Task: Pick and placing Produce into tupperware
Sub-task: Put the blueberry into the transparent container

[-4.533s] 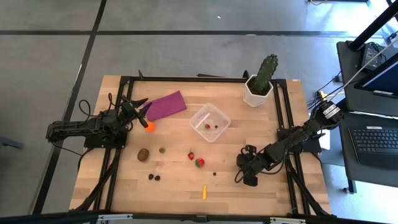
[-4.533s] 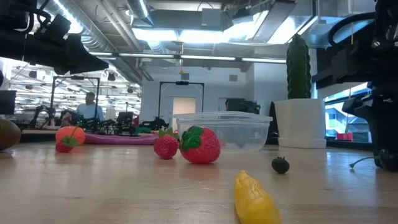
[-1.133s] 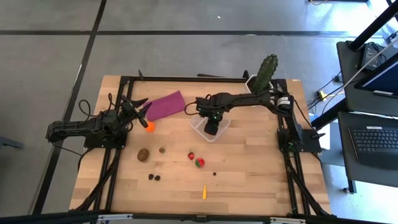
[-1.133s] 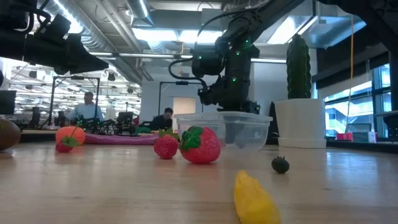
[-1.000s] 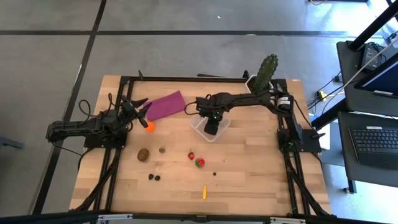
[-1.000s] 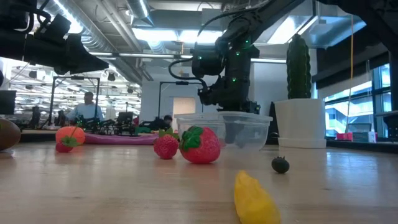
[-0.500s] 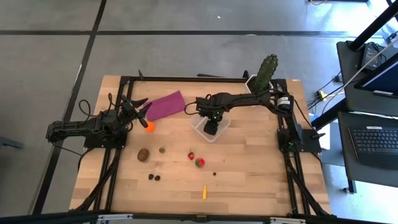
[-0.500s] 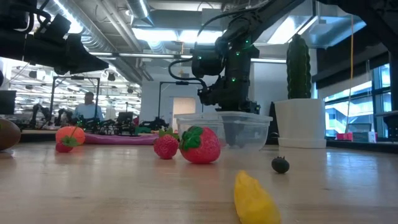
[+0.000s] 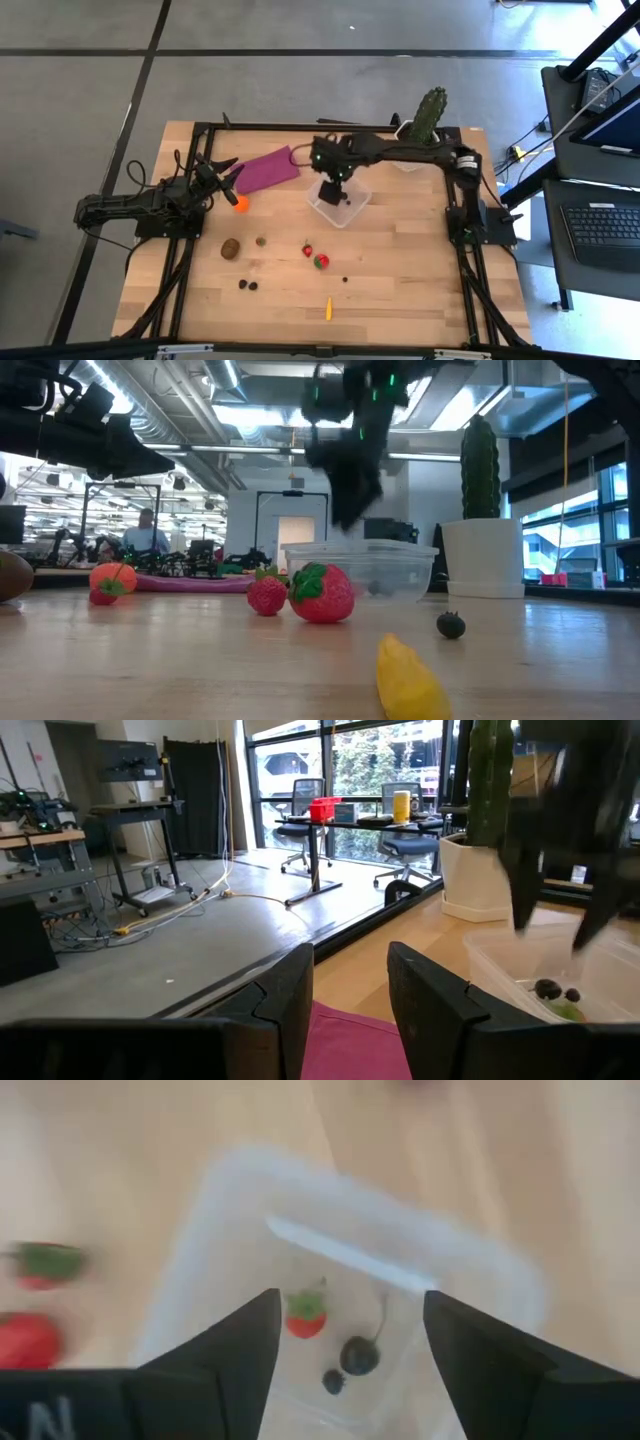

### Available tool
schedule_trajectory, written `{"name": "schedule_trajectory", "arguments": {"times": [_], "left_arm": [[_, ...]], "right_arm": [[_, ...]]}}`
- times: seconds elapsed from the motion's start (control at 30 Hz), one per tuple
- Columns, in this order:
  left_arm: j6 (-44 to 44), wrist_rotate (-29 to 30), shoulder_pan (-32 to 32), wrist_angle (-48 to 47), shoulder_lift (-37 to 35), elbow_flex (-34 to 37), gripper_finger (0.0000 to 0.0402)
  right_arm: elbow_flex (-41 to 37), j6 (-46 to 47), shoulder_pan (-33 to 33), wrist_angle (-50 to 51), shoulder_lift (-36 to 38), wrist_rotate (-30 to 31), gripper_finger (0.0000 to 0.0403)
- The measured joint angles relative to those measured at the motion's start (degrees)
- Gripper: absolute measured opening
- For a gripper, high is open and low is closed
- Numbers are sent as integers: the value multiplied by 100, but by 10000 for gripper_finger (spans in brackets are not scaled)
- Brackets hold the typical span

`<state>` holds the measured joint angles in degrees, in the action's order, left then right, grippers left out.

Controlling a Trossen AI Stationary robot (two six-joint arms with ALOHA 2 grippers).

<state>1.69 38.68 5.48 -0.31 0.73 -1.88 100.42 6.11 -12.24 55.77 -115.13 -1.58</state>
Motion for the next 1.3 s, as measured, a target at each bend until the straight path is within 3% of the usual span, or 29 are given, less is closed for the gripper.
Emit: {"name": "schedule_trajectory", "arguments": {"times": [0.2, 0.37, 0.63, 0.87, 1.1, 1.3], "left_arm": [[2, 0, -1, -1, 0, -1, 124], [2, 0, 1, 1, 1, 0, 124], [2, -1, 0, 1, 2, 0, 124], [1, -2, 1, 0, 1, -1, 124], [-249, 0, 0, 1, 0, 0, 124], [-249, -2, 0, 0, 0, -1, 124]], "right_arm": [[774, -710, 538, 255, 755, -4, 248], [808, -1409, 1272, 407, 1381, -2, 248], [687, -1536, 2324, 863, 1424, 0, 248], [-896, -1421, 2904, -392, 1377, 190, 248], [-2666, -453, 3278, -2841, 1663, 153, 248], [-3966, 280, 3704, -4886, 1861, 541, 248]]}}
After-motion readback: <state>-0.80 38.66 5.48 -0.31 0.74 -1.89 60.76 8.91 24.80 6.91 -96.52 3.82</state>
